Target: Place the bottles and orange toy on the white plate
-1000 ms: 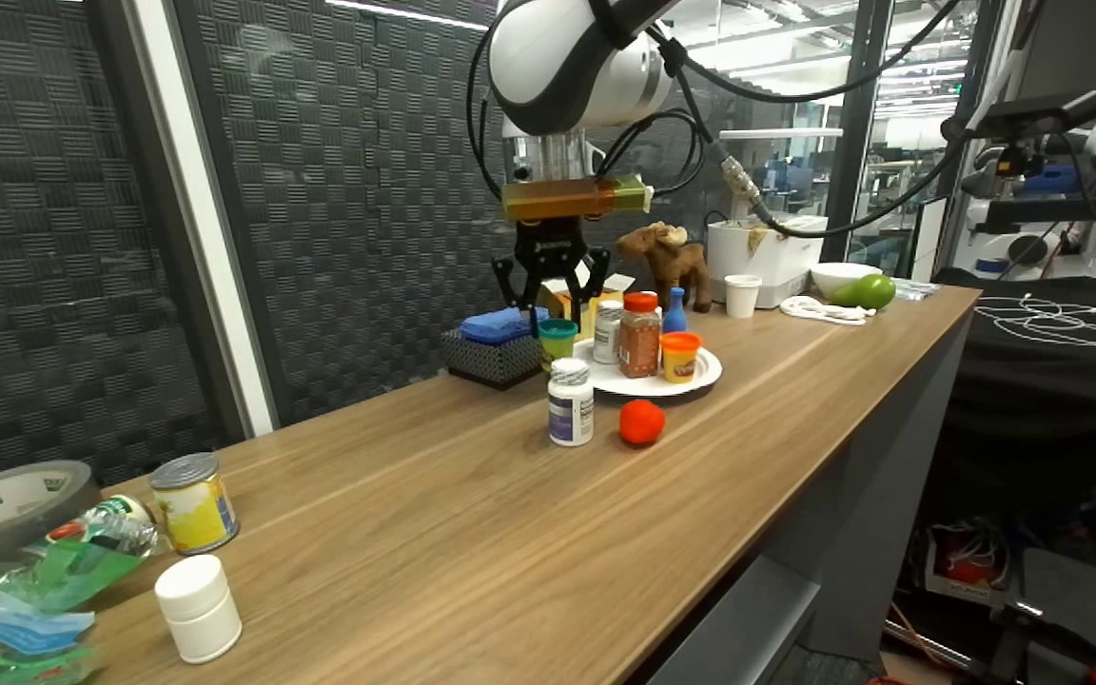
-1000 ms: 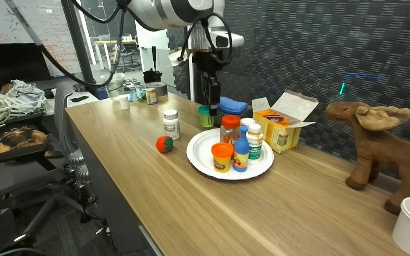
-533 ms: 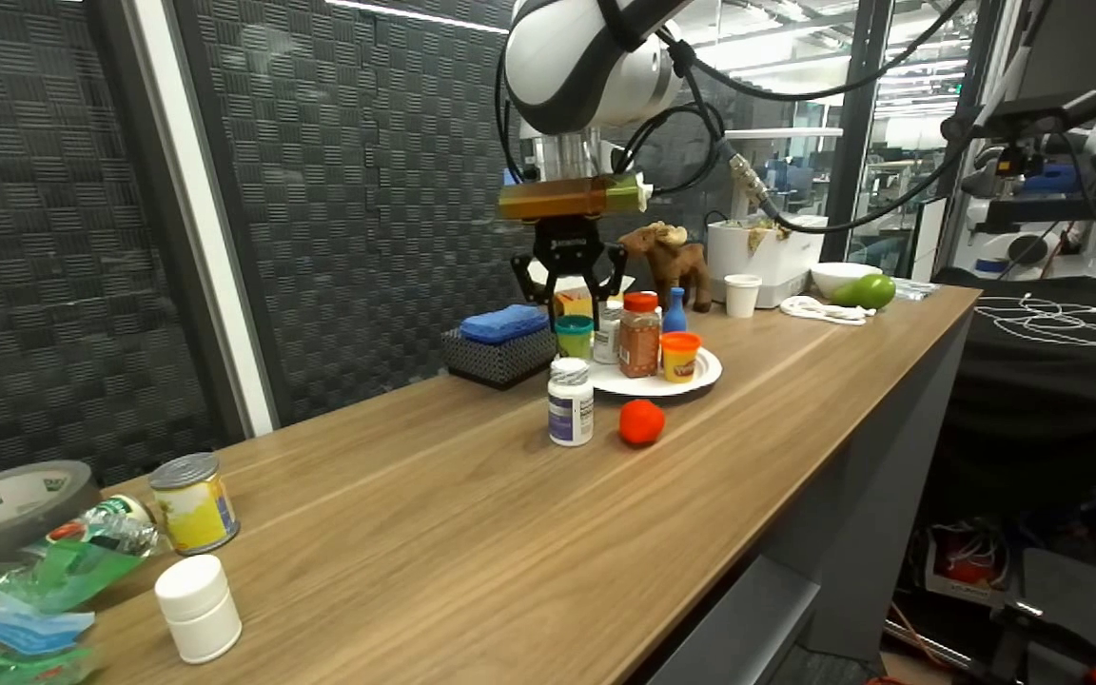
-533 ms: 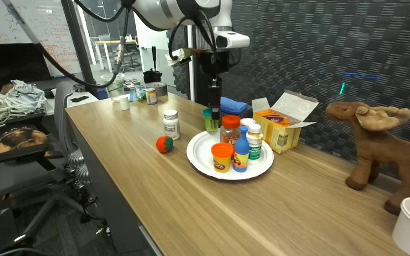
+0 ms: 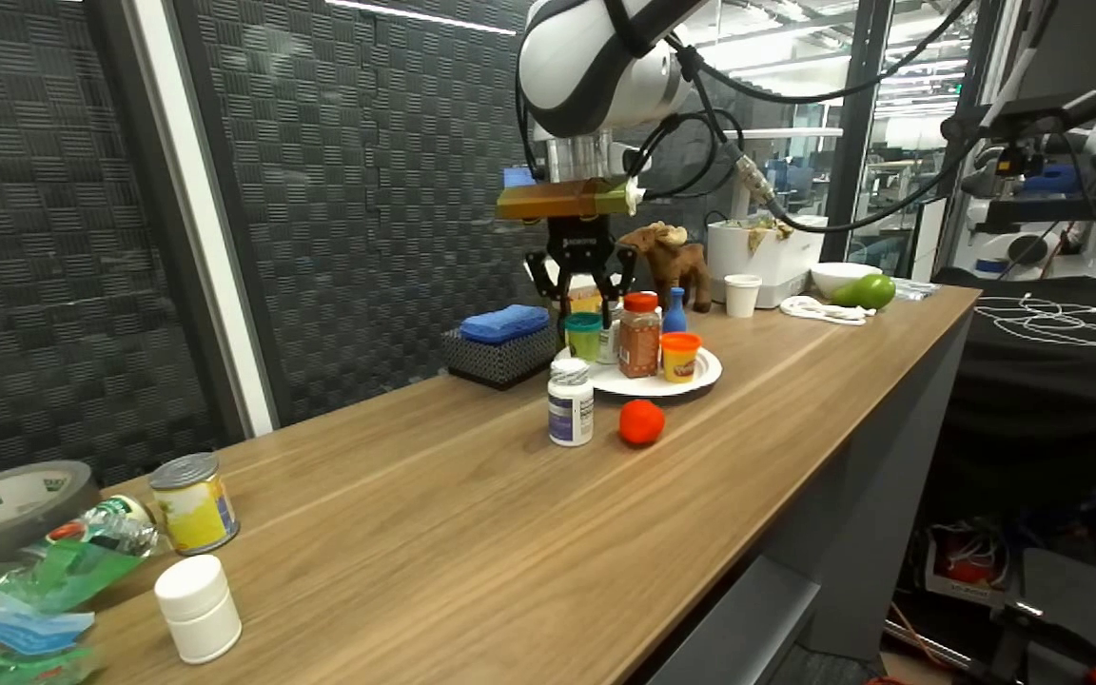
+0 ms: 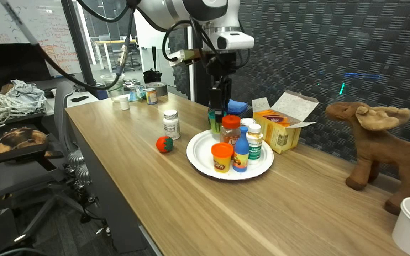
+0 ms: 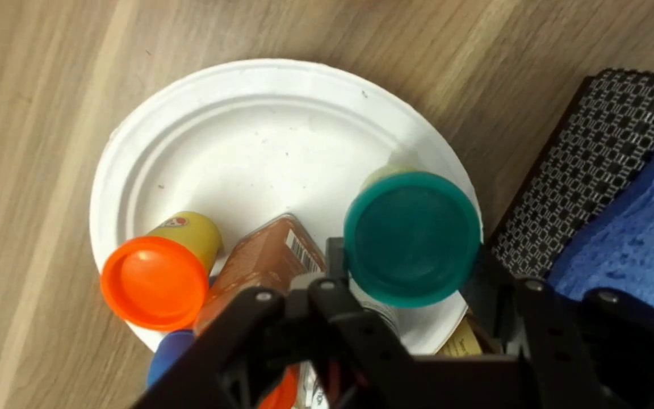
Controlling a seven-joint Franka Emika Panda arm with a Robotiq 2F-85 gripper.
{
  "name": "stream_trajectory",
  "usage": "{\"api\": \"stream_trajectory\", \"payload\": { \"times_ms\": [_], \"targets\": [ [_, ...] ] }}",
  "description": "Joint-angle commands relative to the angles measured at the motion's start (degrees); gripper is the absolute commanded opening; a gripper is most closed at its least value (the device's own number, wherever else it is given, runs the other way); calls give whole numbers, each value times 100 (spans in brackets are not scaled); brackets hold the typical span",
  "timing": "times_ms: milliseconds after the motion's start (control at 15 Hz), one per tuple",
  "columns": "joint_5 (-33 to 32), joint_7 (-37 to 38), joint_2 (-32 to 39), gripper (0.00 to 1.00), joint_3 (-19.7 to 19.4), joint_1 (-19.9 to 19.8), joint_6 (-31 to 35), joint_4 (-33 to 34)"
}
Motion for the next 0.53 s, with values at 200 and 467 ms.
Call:
{"api": "stream_trajectory", "payload": {
  "times_ms": [200, 467],
  "targets": [
    [-173, 481, 122, 27, -11, -80, -104, 151],
    [-215, 512, 193, 27, 4, -70, -101, 175]
  ]
}}
